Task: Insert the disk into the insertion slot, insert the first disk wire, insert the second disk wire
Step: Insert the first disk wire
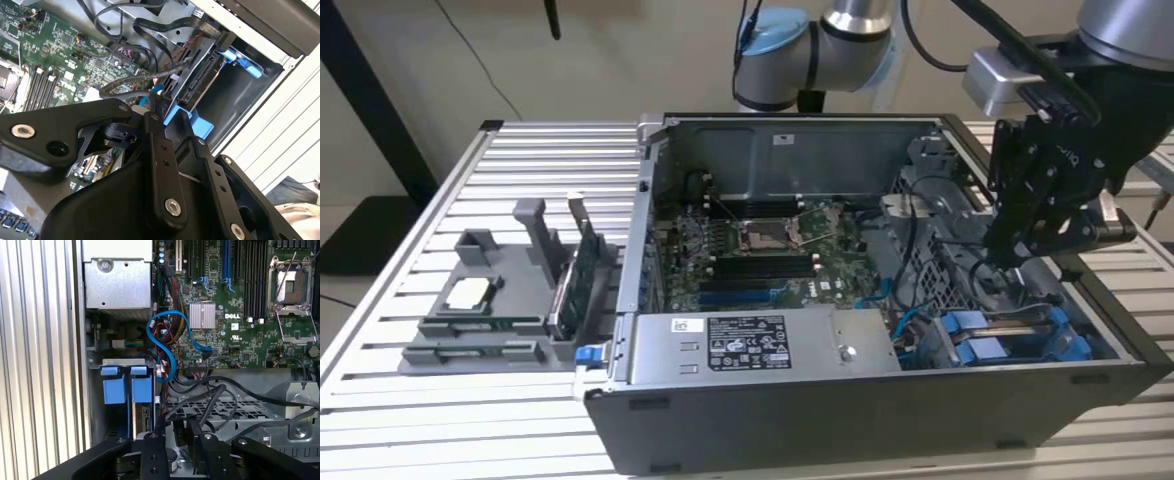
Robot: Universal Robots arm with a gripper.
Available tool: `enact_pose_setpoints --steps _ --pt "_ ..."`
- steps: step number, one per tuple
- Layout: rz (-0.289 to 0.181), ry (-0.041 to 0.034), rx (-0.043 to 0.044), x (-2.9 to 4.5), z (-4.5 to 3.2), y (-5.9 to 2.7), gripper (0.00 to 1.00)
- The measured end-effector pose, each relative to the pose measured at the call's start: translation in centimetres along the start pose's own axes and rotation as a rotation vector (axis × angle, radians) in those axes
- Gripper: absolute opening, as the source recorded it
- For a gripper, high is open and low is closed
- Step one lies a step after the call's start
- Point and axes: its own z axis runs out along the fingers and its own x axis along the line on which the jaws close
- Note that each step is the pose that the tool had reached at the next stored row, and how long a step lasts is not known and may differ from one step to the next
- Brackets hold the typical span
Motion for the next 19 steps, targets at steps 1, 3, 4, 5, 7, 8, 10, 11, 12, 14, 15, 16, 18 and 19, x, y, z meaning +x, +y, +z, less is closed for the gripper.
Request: enact_pose_setpoints --steps 1,3,4,5,7,8,10,11,12,14,15,16,18,19 --pt "0.000 0.0000 0.0000 0.00 0.01 0.00 0.31" --pt "0.000 -0.0002 0.0000 0.00 0.02 0.00 0.31" --pt "0.000 -0.0002 0.0000 0.00 0.02 0.00 0.31" --pt "0.000 -0.0002 0.0000 0.00 0.02 0.00 0.31" --pt "0.000 -0.0002 0.0000 0.00 0.03 0.00 0.22" --pt "0.000 -0.0002 0.0000 0.00 0.04 0.00 0.22" --pt "0.000 -0.0002 0.0000 0.00 0.04 0.00 0.19" --pt "0.000 -0.0003 0.0000 0.00 0.05 0.00 0.19" --pt "0.000 -0.0002 0.0000 0.00 0.05 0.00 0.19" --pt "0.000 -0.0003 0.0000 0.00 0.06 0.00 0.19" --pt "0.000 -0.0002 0.0000 0.00 0.06 0.00 0.19" --pt "0.000 -0.0002 0.0000 0.00 0.06 0.00 0.19" --pt "0.000 -0.0002 0.0000 0.00 0.06 0.00 0.19" --pt "0.000 -0.0002 0.0000 0.00 0.07 0.00 0.19"
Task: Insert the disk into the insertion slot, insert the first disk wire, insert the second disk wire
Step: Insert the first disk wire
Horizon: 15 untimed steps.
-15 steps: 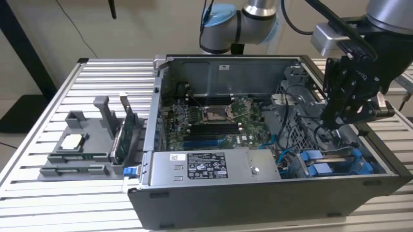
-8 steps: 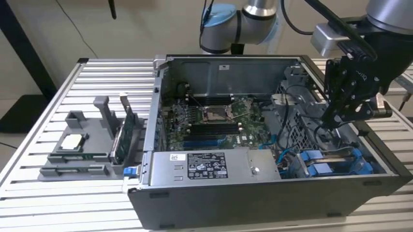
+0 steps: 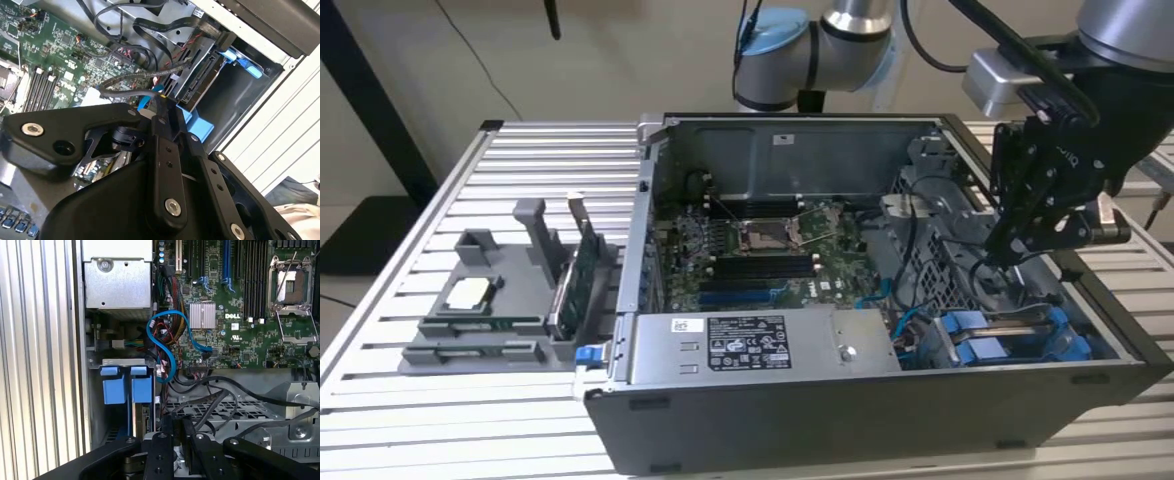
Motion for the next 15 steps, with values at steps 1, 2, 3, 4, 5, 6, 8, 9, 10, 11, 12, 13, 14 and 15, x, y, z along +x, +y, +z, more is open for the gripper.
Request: enact_pose_setpoints --steps 1,2,3,4,5,6,8,9,10,11,12,13,14,15 --pt "0.000 0.0000 0.0000 0.00 0.00 0.00 0.19" --pt "0.000 0.0001 0.0000 0.00 0.00 0.00 0.19" --pt "0.000 -0.0002 0.0000 0.01 0.02 -0.01 0.19" --pt "0.000 -0.0005 0.0000 0.03 0.04 -0.05 0.19" --pt "0.000 -0.0003 0.0000 0.05 0.05 -0.12 0.19" --pt "0.000 0.0000 0.0000 0.07 0.06 -0.21 0.19" --pt "0.000 -0.0001 0.0000 0.14 0.14 -0.44 0.19" --pt "0.000 -0.0001 0.0000 0.18 0.18 -0.55 0.19" --pt "0.000 0.0000 0.0000 0.24 0.24 -0.66 0.19" --pt "0.000 -0.0001 0.0000 0.29 0.31 -0.76 0.19" --pt "0.000 0.0000 0.0000 0.37 0.38 -0.87 0.19" --pt "0.000 0.0000 0.0000 0.45 0.46 -0.98 0.19" --pt "0.000 0.0000 0.0000 0.53 0.54 -1.09 0.19" --pt "0.000 -0.0001 0.0000 0.62 0.61 -1.19 0.19"
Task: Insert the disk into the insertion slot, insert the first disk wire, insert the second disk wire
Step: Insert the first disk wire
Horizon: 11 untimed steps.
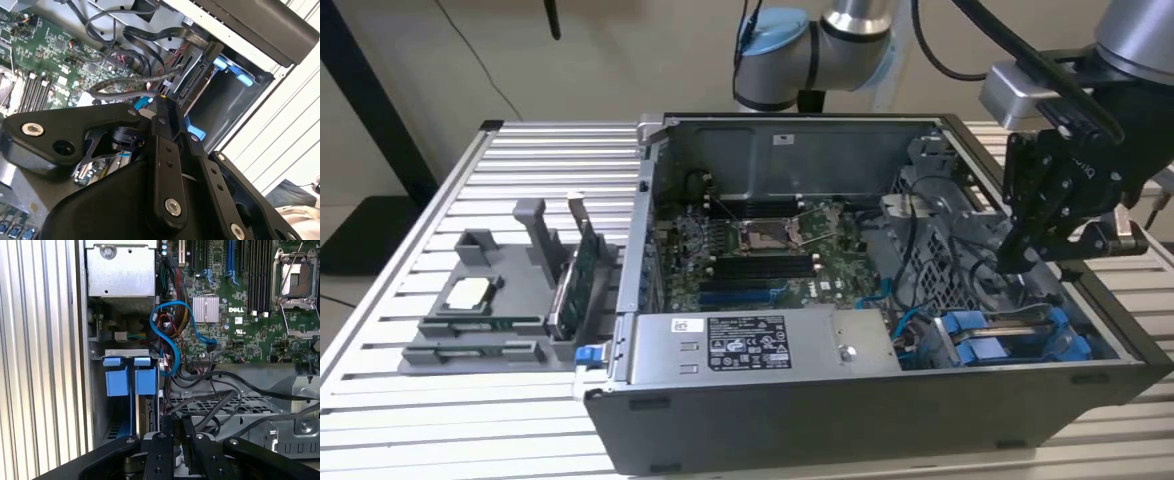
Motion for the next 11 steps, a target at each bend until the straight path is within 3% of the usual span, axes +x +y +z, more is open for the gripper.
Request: enact_pose_setpoints --steps 11 --pt "0.000 0.0001 0.0000 1.63 0.68 -1.33 0.19"
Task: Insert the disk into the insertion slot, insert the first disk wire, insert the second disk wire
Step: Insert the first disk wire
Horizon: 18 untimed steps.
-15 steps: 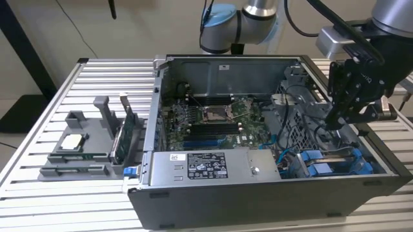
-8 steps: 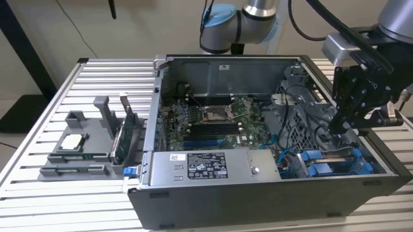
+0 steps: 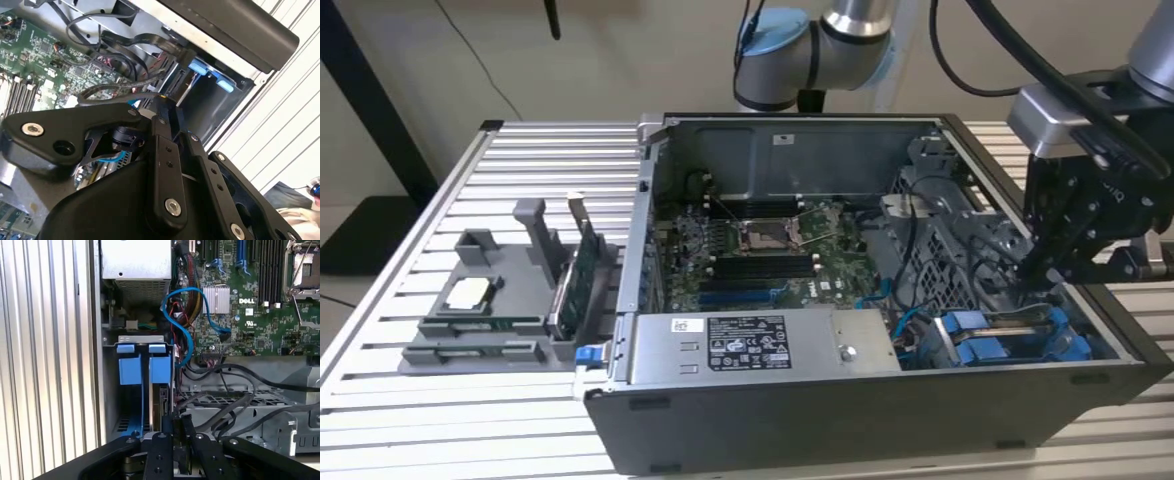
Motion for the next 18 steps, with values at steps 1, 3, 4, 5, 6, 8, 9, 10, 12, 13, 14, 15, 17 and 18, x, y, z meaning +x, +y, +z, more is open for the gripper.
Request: enact_pose_setpoints --steps 1,3,4,5,6,8,9,10,12,13,14,15,17,18 --pt "0.000 0.0000 0.0000 0.11 0.08 -0.09 0.19" --pt "0.000 0.0000 0.0000 0.25 0.23 -0.24 0.19" --pt "0.000 -0.0002 0.0000 0.30 0.30 -0.29 0.19" --pt "0.000 -0.0002 0.0000 0.33 0.36 -0.31 0.19" --pt "0.000 -0.0001 0.0000 0.33 0.36 -0.31 0.19" --pt "0.000 0.0000 0.0000 0.34 0.36 -0.32 0.19" --pt "0.000 0.0001 0.0000 0.34 0.35 -0.32 0.19" --pt "0.000 0.0000 0.0000 0.34 0.36 -0.32 0.19" --pt "0.000 -0.0003 0.0000 0.35 0.39 -0.34 0.19" --pt "0.000 -0.0005 -0.0003 0.37 0.44 -0.36 0.19" --pt "0.000 -0.0004 -0.0013 0.39 0.53 -0.41 0.19" --pt "0.000 -0.0002 -0.0026 0.40 0.64 -0.47 0.19" --pt "0.000 -0.0001 -0.0050 0.41 0.90 -0.66 0.19" --pt "0.000 0.0000 -0.0055 0.42 1.03 -0.76 0.19"
